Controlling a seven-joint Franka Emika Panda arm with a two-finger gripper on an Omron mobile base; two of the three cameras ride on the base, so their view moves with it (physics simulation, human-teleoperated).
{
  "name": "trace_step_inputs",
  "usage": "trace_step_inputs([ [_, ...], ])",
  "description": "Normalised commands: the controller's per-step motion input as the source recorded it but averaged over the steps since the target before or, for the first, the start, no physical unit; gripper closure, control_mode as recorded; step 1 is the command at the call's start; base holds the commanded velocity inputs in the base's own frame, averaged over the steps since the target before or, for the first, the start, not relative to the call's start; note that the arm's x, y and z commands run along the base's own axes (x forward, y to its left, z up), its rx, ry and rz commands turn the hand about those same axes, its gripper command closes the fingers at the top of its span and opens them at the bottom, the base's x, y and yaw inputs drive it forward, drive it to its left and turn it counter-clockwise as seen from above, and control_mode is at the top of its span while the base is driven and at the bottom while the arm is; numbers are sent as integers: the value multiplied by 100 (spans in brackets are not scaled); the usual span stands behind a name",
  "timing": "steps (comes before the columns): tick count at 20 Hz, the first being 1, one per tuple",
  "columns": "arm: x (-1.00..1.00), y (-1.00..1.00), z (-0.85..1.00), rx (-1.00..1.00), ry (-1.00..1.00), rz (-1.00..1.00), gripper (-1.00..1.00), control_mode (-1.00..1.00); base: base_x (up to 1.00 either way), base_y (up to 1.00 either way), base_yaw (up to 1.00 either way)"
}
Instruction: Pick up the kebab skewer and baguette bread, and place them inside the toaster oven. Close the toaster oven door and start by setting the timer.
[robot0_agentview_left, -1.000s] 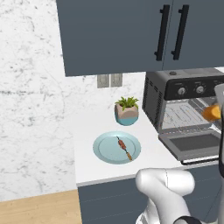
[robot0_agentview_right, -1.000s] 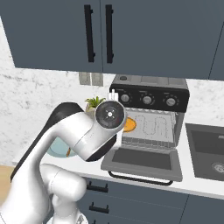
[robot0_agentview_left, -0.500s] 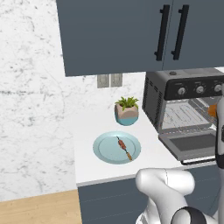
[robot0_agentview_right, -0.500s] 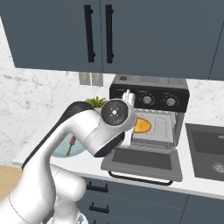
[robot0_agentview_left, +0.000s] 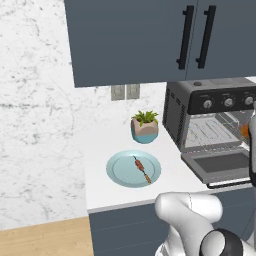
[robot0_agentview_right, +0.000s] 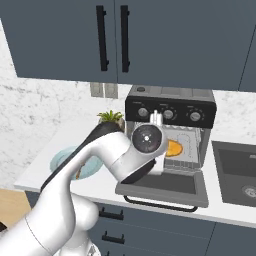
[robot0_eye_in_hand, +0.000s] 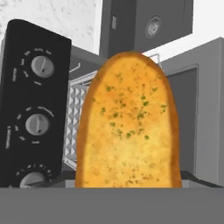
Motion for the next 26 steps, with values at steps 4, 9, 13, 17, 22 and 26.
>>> trace_step_inputs([
  [4, 45, -9, -2, 0, 0, 4, 100, -100, 0, 0, 0],
  [9, 54, 0, 0, 0, 0, -1, 100, -100, 0, 0, 0],
  [13, 24, 0, 0, 0, 2, 0, 100, -100, 0, 0, 0],
  [17, 23, 0, 0, 0, 3, -1, 100, -100, 0, 0, 0],
  [22, 45, 0, 0, 0, 4, 0, 100, -100, 0, 0, 0],
  [26, 38, 0, -2, 0, 10, 0, 100, -100, 0, 0, 0],
])
